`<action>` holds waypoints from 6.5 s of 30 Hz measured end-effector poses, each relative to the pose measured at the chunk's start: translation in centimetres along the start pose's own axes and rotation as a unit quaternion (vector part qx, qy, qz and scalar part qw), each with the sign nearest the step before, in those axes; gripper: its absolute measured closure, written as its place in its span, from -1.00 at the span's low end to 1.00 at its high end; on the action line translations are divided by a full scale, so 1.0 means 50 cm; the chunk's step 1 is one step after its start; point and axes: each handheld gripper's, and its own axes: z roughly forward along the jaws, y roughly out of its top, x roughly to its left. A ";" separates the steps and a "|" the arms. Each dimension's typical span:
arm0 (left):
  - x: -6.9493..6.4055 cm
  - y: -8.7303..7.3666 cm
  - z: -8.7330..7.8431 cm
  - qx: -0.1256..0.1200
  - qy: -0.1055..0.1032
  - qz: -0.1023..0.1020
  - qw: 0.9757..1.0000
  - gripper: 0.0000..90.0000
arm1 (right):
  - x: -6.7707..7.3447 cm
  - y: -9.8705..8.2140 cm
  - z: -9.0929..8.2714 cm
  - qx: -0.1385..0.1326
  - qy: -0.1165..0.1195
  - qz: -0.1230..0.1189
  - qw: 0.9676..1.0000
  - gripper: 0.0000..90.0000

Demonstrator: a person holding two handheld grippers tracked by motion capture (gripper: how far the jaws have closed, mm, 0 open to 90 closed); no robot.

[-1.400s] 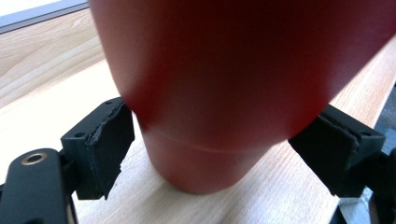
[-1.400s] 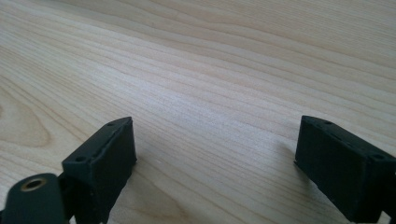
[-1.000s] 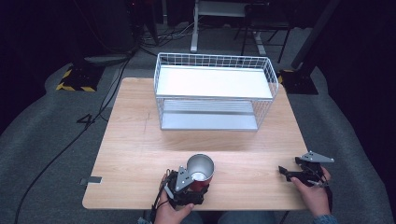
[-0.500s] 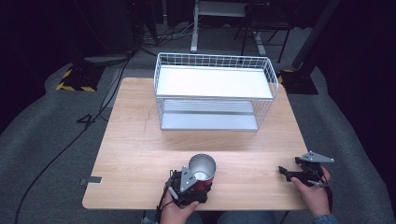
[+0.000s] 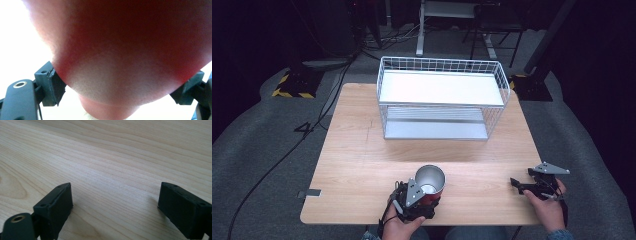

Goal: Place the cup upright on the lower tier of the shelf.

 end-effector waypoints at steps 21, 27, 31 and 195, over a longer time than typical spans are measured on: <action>0.035 0.083 -0.022 -0.005 -0.011 -0.008 1.000 -0.63 | 0.000 0.000 0.000 -0.001 -0.001 0.001 1.000 -0.73; 0.057 0.112 -0.011 -0.003 -0.011 -0.007 1.000 -0.63 | 0.000 0.000 0.000 -0.001 -0.001 0.001 1.000 -0.73; 0.071 0.129 0.001 -0.004 -0.012 -0.012 1.000 -0.63 | 0.000 0.000 0.000 -0.001 -0.001 0.001 1.000 -0.73; 0.239 0.135 -0.053 -0.037 0.055 -0.066 0.996 -0.66 | 0.003 0.005 0.006 0.003 -0.001 0.001 1.000 -0.79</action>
